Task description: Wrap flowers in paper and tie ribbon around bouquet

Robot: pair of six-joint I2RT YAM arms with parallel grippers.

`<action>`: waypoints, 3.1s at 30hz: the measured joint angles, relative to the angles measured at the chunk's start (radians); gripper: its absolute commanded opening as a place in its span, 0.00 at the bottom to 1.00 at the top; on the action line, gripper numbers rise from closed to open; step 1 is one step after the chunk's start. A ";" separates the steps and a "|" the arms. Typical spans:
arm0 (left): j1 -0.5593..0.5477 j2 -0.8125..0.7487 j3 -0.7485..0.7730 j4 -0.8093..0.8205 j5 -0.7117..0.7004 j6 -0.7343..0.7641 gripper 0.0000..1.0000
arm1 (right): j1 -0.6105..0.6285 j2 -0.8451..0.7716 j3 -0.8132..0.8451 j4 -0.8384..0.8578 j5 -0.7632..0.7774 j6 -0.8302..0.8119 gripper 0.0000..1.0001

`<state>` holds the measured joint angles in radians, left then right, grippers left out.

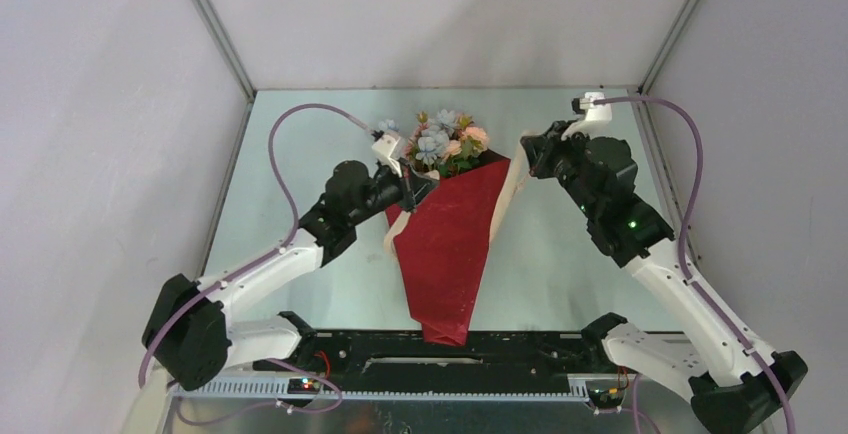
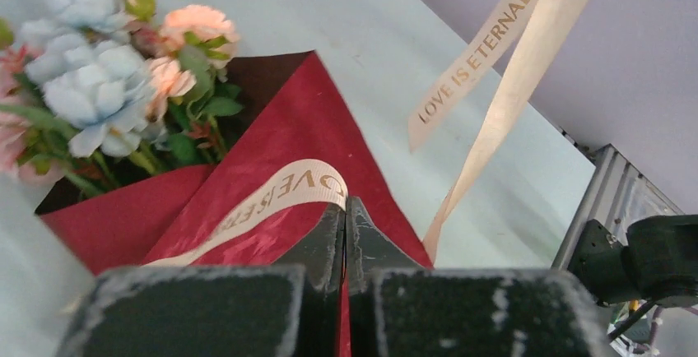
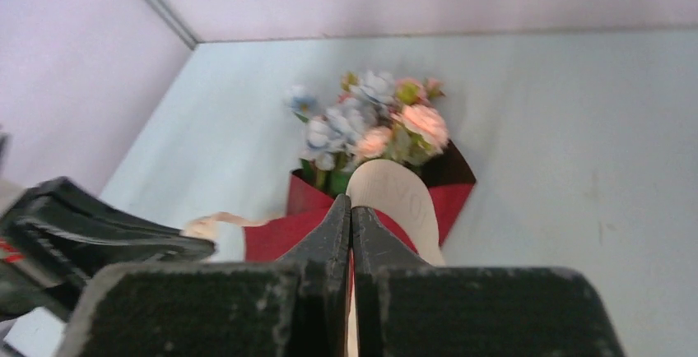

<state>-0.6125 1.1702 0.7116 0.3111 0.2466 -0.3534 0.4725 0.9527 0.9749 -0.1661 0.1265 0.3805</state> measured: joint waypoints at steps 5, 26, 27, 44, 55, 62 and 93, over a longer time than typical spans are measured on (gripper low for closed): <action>-0.072 0.050 0.058 0.002 -0.008 0.040 0.00 | 0.077 0.034 0.116 -0.024 0.003 -0.056 0.00; -0.157 0.218 0.096 0.086 0.013 0.050 0.06 | 0.199 0.304 0.307 -0.050 -0.011 -0.145 0.00; -0.157 0.220 0.095 0.097 0.016 0.049 0.06 | 0.200 0.315 0.307 -0.050 -0.016 -0.145 0.00; -0.158 0.316 0.094 0.215 0.027 0.030 0.38 | 0.201 0.375 0.303 -0.040 -0.097 -0.099 0.00; -0.158 0.369 0.094 0.241 0.023 0.013 0.49 | 0.206 0.416 0.302 -0.032 -0.153 -0.059 0.00; -0.158 0.370 0.095 0.259 0.043 0.014 0.43 | 0.206 0.436 0.298 -0.032 -0.225 -0.054 0.00; -0.161 0.402 -0.087 0.608 0.109 0.004 0.00 | 0.143 0.541 0.359 -0.122 -0.432 0.105 0.19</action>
<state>-0.7738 1.5726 0.6243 0.9188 0.3561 -0.3492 0.6151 1.4933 1.3338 -0.2886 -0.3054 0.4850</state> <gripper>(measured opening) 0.003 0.076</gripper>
